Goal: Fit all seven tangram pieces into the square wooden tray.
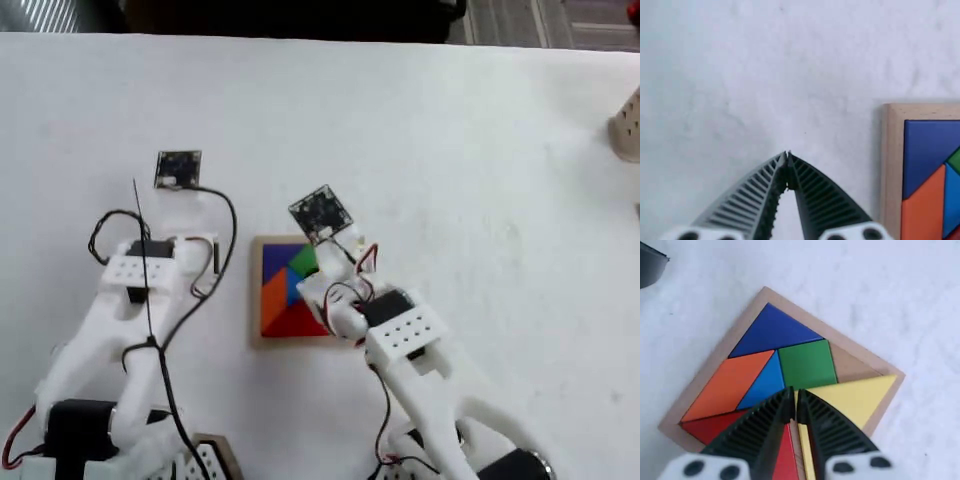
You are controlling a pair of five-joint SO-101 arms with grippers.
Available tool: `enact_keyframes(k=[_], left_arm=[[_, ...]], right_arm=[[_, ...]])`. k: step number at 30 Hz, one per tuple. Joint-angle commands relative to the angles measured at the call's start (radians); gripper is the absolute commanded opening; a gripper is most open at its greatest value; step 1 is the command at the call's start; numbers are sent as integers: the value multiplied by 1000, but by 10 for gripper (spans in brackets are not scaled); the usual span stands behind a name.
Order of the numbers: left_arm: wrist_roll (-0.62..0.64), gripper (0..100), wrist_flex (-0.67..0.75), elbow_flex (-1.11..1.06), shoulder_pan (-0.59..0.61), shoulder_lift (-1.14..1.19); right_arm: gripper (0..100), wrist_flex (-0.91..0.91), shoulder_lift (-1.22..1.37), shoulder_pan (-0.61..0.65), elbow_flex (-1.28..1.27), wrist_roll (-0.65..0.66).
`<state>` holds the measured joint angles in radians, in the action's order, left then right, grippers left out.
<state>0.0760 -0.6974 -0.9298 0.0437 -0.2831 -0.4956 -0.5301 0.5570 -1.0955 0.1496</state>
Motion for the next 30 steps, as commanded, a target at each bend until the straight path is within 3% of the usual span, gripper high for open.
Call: enact_keyframes(k=[1,8,11,18,30], left_arm=[[-8,23,26,8,8,-30],[-8,23,44,5,7,-30],[-8,23,46,5,7,-28],[-8,23,46,5,8,-28],[-9,23,48,6,7,-30]], right_arm=[[21,168,101,-48,28,-2],[21,248,252,-84,80,0],[18,208,291,-87,83,72],[18,-35,173,-82,77,167],[18,-73,-64,-242,8,160]])
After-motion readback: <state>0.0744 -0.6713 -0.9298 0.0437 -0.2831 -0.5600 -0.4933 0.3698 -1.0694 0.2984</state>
